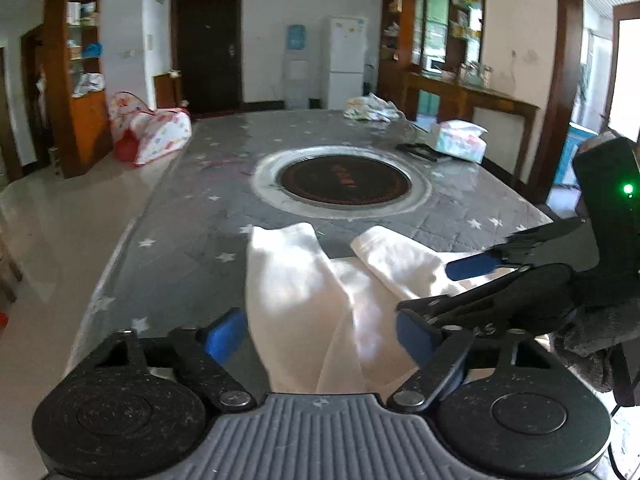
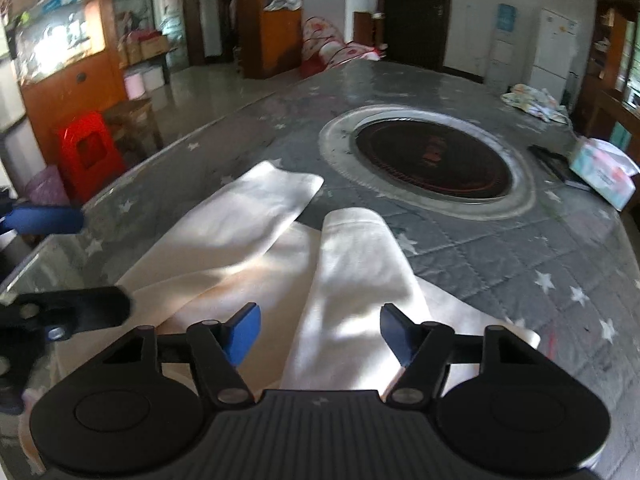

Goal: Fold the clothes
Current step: 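Grasp the sweatshirt edge with the left gripper while the right gripper grasps another edge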

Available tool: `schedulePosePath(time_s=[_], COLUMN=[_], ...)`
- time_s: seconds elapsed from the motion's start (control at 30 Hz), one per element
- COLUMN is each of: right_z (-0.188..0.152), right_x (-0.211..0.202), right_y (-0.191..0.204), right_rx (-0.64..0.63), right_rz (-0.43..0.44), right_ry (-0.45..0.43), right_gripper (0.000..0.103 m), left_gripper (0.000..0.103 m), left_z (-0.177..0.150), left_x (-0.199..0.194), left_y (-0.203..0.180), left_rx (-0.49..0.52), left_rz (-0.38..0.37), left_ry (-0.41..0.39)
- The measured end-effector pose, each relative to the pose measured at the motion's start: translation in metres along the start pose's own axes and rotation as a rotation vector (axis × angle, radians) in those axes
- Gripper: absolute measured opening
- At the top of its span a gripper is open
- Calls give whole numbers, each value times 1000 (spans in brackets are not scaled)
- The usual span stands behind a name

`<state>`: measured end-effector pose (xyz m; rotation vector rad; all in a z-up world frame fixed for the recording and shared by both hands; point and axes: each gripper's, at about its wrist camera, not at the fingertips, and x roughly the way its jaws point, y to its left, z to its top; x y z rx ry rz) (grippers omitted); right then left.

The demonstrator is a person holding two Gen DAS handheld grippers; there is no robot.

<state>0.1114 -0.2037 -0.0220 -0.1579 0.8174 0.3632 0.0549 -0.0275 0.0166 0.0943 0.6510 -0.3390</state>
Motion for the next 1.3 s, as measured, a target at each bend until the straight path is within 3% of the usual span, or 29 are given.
schedulePosePath(time_s=[0.23, 0.3, 0.37, 0.47, 0.5, 0.6, 0.63, 0.8, 0.93, 1.07, 1.13, 1.17, 1.3], right_z=[-4, -5, -6, -10, -11, -16, -18, -29, -29, -28, -28, -27, -13], right_x=[15, 13, 11, 5, 1, -14, -20, -49, -55, -57, -59, -59, -33], right_y=[-3, -5, -8, -13, -15, -23, -26, -42, -40, -36, -34, -33, -21], right_rx=[-49, -54, -53, -45, -38, -7, 5, 62, 70, 72, 73, 73, 52], right_rz=[-7, -17, -21, -28, -34, -56, -66, -128, -115, -93, -82, -77, -28], right_ry=[31, 25, 21, 7, -2, -37, -47, -89, -94, -95, -96, -97, -76], right_gripper=[44, 29, 24, 14, 9, 5, 4, 2, 3, 8, 14, 21, 29], left_gripper=[63, 59, 56, 39, 27, 17, 12, 6, 5, 3, 3, 3, 7], left_z=[6, 7, 6, 5, 5, 3, 3, -1, -10, -20, -22, -23, -22], left_x=[28, 37, 40, 43, 44, 47, 48, 33, 11, -7, -12, -15, -23], left_y=[-9, -13, -10, -4, -2, 3, 5, 20, 35, 42, 45, 46, 48], left_rx=[65, 92, 82, 65, 60, 43, 38, -23, -85, -124, -131, -135, -134], left_rz=[-61, -76, -72, -67, -66, -61, -59, -36, -18, 4, 11, 14, 18], left_ry=[50, 71, 80, 92, 97, 109, 113, 91, 60, 47, 46, 45, 41])
